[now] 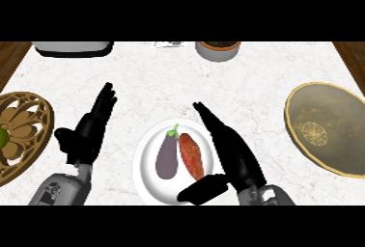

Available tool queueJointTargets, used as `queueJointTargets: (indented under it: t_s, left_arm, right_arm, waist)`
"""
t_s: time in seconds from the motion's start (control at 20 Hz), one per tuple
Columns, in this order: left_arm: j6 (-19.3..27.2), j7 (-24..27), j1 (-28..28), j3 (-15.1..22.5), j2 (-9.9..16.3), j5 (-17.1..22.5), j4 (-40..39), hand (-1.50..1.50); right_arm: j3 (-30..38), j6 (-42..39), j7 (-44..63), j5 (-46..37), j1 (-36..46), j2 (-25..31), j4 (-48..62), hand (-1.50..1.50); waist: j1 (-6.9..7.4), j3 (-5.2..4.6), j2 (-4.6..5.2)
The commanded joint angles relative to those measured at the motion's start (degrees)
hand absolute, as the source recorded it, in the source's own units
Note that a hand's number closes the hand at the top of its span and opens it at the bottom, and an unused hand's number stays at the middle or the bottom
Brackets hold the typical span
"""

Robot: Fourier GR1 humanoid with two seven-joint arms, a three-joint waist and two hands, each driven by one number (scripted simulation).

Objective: Pick the sweet potato from the plate and place it in the bowl

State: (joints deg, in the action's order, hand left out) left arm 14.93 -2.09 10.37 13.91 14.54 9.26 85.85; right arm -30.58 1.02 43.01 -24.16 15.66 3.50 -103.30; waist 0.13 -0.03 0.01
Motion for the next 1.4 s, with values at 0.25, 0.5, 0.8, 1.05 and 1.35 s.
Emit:
queueJointTargets:
  t_s: [0.25,0.5,0.8,1.05,1.35]
  left_arm:
    - [-4.4,0.6,-2.2,-3.7,-1.8,-2.3,0.3,0.00]
    - [-3.0,-2.4,0.1,-3.6,-4.8,-4.9,0.3,0.00]
    - [-4.7,1.6,-4.0,-3.8,-6.2,-6.8,1.4,0.00]
    - [-6.8,0.0,-1.5,-6.8,-6.3,-6.5,-1.4,0.00]
    - [-5.5,-0.2,-0.9,-5.8,-9.1,-10.3,-0.2,0.00]
  right_arm:
    - [0.9,-6.2,-1.6,0.2,-6.1,-0.8,-2.2,-1.50]
    - [4.8,-6.6,-9.7,3.9,-8.3,-1.1,0.1,-1.50]
    - [6.1,-5.9,-14.9,5.2,-10.9,-2.4,1.2,-1.50]
    - [3.7,-2.0,-17.3,6.6,-11.4,-3.5,6.1,-1.50]
    - [5.8,-1.8,-20.9,9.1,-11.5,-3.3,9.8,-1.50]
  waist:
    - [-0.16,0.03,-0.05]
    - [-0.21,0.03,-0.01]
    - [-0.14,0.03,-0.03]
    - [-0.15,0.03,0.01]
    - [-0.16,0.04,0.00]
